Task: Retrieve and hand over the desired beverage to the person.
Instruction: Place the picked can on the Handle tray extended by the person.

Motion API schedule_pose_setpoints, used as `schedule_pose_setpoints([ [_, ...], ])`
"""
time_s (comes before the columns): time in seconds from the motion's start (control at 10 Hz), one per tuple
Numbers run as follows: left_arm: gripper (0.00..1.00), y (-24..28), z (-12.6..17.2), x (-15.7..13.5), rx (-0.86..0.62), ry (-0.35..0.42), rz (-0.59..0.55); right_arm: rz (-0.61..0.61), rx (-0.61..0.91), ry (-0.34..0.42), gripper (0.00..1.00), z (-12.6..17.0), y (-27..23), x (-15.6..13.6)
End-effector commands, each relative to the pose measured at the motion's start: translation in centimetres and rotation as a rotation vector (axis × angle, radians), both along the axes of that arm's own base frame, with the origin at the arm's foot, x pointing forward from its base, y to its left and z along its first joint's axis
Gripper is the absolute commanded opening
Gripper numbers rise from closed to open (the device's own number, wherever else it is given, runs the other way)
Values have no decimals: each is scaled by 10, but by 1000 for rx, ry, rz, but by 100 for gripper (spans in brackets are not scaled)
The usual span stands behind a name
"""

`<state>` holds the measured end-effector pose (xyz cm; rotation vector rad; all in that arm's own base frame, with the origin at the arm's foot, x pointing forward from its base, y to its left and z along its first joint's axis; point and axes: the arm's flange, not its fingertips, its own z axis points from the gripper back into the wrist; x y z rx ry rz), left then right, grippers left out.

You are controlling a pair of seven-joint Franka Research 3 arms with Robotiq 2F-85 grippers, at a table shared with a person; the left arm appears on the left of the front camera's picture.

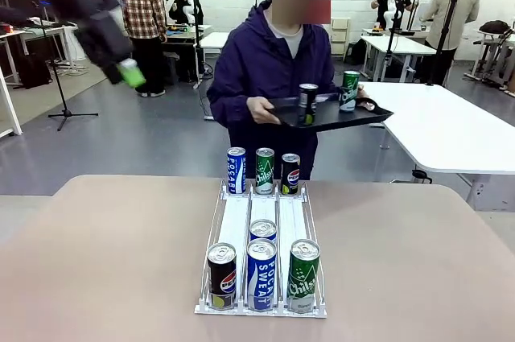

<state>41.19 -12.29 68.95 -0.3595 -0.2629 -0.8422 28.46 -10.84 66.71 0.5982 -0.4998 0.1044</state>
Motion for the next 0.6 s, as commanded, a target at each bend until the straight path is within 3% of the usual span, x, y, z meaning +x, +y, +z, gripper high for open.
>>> schedule_pose_setpoints([
  [0.0, 100, 57, -4, -21, -103, -73, -25, 2, -4, 0, 100, 1, 0, 1],
  [0.2, 100, 102, -10, -40, -184, -133, 30, 2, -4, 0, 100, 1, 0, 1],
  [0.4, 100, 130, -21, -63, -223, -145, 80, 2, -4, 0, 100, 1, 0, 1],
  [0.5, 100, 137, -27, -78, -233, -200, 126, 2, -4, 0, 100, 1, 0, 1],
])
